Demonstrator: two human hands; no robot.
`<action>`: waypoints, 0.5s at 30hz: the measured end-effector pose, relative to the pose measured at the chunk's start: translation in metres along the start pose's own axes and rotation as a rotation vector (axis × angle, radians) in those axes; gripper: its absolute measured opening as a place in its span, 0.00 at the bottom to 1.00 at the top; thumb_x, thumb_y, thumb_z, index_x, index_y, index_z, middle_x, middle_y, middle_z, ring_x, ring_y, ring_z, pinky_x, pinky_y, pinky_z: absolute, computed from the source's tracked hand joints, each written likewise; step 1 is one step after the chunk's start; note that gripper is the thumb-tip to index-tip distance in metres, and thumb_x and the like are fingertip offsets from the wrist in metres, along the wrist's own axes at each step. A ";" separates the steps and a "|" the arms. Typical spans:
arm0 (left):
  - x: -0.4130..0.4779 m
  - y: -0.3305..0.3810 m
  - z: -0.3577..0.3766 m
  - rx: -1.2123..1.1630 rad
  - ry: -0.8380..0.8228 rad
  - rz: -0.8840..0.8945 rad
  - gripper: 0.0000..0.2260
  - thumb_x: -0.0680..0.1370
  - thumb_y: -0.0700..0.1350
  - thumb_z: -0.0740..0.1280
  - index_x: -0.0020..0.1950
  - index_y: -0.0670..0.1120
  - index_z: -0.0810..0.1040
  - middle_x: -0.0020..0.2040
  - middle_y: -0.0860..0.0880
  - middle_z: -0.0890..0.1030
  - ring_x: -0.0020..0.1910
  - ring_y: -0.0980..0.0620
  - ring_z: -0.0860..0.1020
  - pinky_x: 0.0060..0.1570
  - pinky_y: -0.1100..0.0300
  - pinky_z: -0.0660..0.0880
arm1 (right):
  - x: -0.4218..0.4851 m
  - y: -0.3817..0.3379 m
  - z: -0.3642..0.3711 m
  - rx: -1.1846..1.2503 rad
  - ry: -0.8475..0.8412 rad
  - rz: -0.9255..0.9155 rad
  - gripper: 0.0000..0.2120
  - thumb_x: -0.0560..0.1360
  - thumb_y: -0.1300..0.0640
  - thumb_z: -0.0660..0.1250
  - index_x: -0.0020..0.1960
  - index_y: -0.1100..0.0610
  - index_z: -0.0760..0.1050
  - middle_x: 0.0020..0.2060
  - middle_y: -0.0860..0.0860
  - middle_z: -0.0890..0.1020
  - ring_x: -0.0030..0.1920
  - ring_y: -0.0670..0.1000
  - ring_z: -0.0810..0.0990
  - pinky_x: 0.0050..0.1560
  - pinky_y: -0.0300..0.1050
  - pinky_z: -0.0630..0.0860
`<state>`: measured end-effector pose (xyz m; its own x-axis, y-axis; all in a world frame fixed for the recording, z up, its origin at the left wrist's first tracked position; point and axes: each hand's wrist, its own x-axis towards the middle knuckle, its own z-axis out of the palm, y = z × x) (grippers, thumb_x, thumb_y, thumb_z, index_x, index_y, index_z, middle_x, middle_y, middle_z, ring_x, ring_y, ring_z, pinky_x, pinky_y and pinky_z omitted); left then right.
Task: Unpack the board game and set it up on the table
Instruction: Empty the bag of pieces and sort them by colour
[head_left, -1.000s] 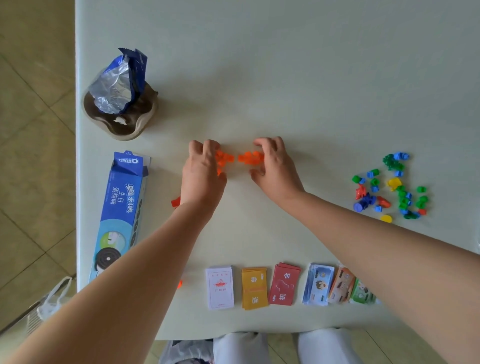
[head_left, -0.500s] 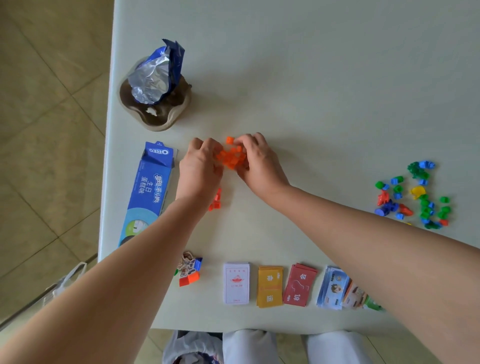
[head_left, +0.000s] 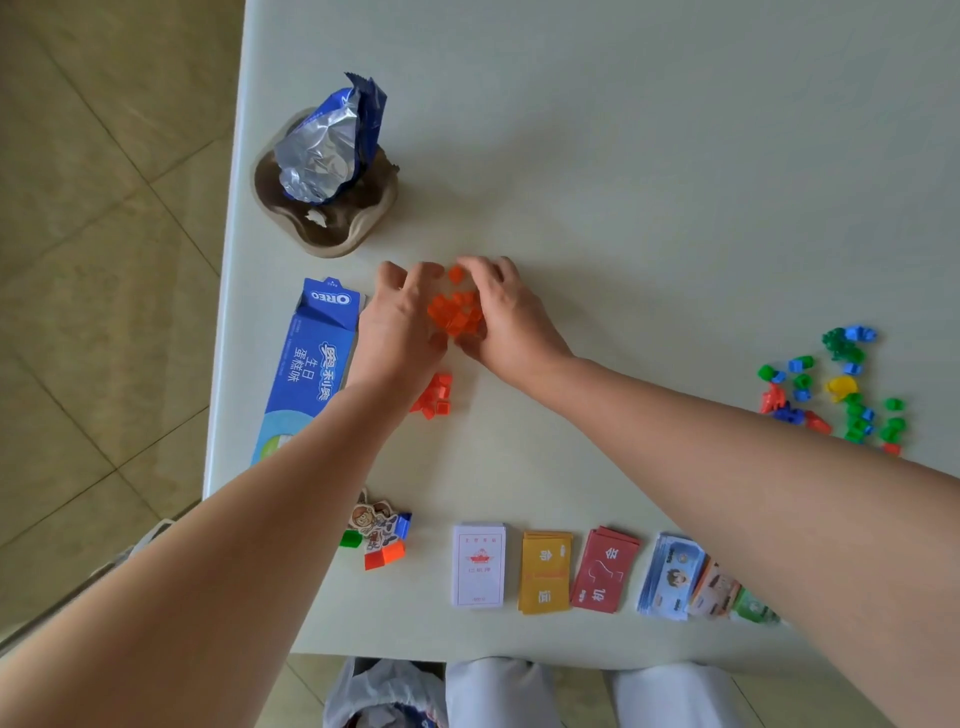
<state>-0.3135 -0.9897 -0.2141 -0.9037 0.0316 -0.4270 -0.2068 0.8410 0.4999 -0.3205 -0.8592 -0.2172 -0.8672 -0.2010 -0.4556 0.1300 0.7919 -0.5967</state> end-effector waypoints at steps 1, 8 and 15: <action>0.000 0.000 0.000 0.006 0.000 0.005 0.21 0.73 0.36 0.67 0.65 0.48 0.73 0.58 0.43 0.71 0.47 0.41 0.77 0.48 0.50 0.74 | -0.001 -0.001 0.001 -0.001 0.015 -0.006 0.28 0.69 0.63 0.71 0.68 0.57 0.67 0.58 0.57 0.71 0.52 0.61 0.78 0.53 0.49 0.74; -0.003 0.002 -0.001 0.031 0.012 -0.013 0.20 0.73 0.35 0.66 0.65 0.46 0.73 0.59 0.42 0.70 0.49 0.41 0.76 0.46 0.55 0.70 | -0.004 0.001 0.009 0.095 0.072 0.019 0.23 0.70 0.64 0.70 0.64 0.59 0.70 0.58 0.58 0.72 0.51 0.60 0.79 0.54 0.53 0.75; -0.025 0.043 0.009 0.113 0.175 0.176 0.19 0.71 0.34 0.64 0.62 0.43 0.73 0.56 0.41 0.71 0.48 0.43 0.74 0.40 0.56 0.68 | -0.043 0.044 -0.020 0.144 0.147 -0.022 0.21 0.71 0.66 0.67 0.63 0.59 0.71 0.52 0.55 0.73 0.38 0.51 0.76 0.47 0.47 0.76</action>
<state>-0.2970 -0.9497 -0.1885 -0.9752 0.0968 -0.1993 -0.0067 0.8863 0.4631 -0.2868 -0.8036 -0.2106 -0.9299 -0.1223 -0.3468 0.1691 0.6953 -0.6986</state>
